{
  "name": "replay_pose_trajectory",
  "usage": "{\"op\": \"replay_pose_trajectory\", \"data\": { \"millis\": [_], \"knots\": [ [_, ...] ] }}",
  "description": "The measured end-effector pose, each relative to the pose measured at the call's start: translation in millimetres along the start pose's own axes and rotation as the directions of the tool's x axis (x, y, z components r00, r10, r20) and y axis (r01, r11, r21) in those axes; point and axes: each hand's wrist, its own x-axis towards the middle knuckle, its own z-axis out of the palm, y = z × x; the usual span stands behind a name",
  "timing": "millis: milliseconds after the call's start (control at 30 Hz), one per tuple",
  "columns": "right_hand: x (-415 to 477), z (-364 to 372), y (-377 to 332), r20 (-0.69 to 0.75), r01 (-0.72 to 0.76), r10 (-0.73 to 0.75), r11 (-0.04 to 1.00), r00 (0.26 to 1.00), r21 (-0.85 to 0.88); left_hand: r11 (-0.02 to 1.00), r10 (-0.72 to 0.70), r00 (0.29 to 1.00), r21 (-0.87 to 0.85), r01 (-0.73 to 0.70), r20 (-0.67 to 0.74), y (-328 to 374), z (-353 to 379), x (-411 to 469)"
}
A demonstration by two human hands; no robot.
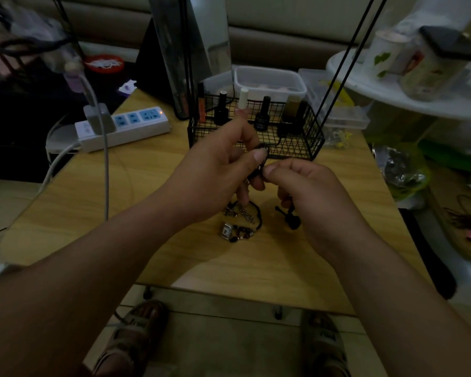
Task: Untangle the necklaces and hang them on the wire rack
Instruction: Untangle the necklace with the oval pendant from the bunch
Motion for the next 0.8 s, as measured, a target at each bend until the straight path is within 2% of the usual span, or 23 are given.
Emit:
{"op": "replay_pose_trajectory", "data": {
  "millis": [333, 433, 600, 700, 800],
  "knots": [
    [3.9, 0.7, 1.6, 0.071, -0.052, 0.050, 0.998, 0.996, 0.033, 0.994, 0.035, 0.999, 0.105, -0.037, 0.024, -4.2, 2.1, -2.1],
    [5.5, 3.1, 2.6, 0.044, -0.092, 0.088, 0.992, 0.995, 0.082, 0.996, 0.006, 1.000, 0.086, -0.004, -0.027, -4.9, 0.7, 0.1],
    [10.1, -0.3, 3.9, -0.015, -0.098, 0.103, 0.973, 0.995, 0.209, 0.984, -0.025, 0.994, 0.173, 0.043, -0.107, -11.1, -0.3, 1.3],
    [9.4, -0.1, 3.0, 0.003, -0.082, 0.084, 0.972, 0.996, 0.220, 0.968, -0.018, 0.993, 0.245, 0.046, -0.116, -11.6, -0.6, 2.0],
    [7.1, 1.3, 2.6, 0.037, -0.075, 0.070, 0.982, 0.997, 0.171, 0.983, -0.052, 0.988, 0.170, 0.076, -0.143, -10.6, -2.7, 4.1]
  ]
}}
